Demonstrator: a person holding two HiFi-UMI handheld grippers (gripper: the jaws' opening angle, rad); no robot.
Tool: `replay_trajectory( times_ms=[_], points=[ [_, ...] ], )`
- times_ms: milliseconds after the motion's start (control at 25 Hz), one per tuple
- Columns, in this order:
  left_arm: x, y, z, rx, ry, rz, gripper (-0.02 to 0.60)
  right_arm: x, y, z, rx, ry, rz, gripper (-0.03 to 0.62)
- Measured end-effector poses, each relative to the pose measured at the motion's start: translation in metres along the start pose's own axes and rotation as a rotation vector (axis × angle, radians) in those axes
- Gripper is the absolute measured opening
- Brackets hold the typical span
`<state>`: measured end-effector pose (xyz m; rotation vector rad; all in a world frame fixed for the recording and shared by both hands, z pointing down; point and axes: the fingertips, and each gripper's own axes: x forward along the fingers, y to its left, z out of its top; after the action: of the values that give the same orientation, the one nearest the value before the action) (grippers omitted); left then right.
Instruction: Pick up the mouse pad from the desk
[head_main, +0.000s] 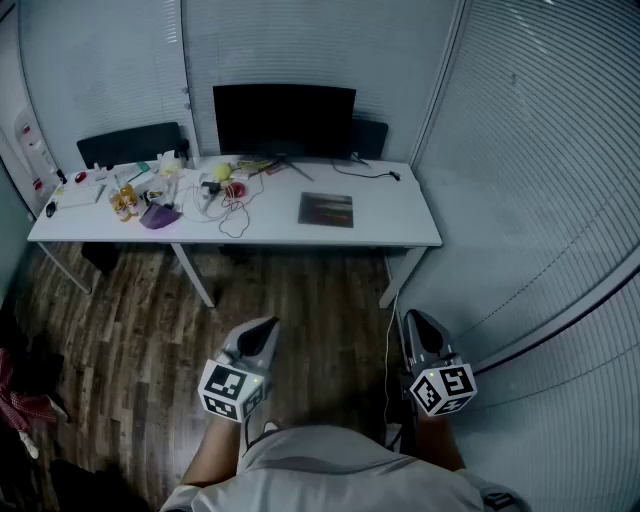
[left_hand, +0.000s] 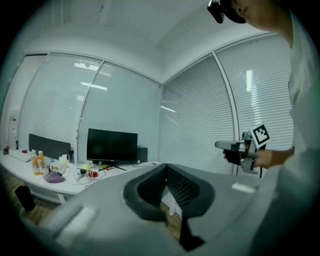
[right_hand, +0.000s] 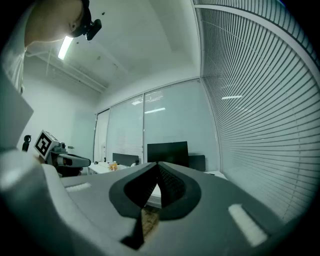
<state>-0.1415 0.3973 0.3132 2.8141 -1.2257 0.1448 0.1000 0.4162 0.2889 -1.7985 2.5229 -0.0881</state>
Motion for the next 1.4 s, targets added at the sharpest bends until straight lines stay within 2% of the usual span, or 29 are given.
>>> replay_trajectory(
  times_ms=[560,760,1160,1400],
  points=[
    [-0.013,0.001,-0.002,-0.001,0.000,0.007,0.003,0.001,0.015,-0.005,0.031,0.007,0.018,0.004],
    [-0.021,0.012,-0.001,-0.004,-0.004,0.021,0.003,0.010,0.027,-0.007,0.050,0.004,0.049,0.004],
    [-0.056,0.066,-0.003,-0.006,-0.016,0.055,0.003,0.050,0.075,-0.033,0.103,0.073,0.062,0.005],
    [-0.080,0.107,-0.023,-0.018,0.006,0.058,0.003,0.088,0.120,-0.052,0.111,0.111,0.068,0.005]
  ],
)
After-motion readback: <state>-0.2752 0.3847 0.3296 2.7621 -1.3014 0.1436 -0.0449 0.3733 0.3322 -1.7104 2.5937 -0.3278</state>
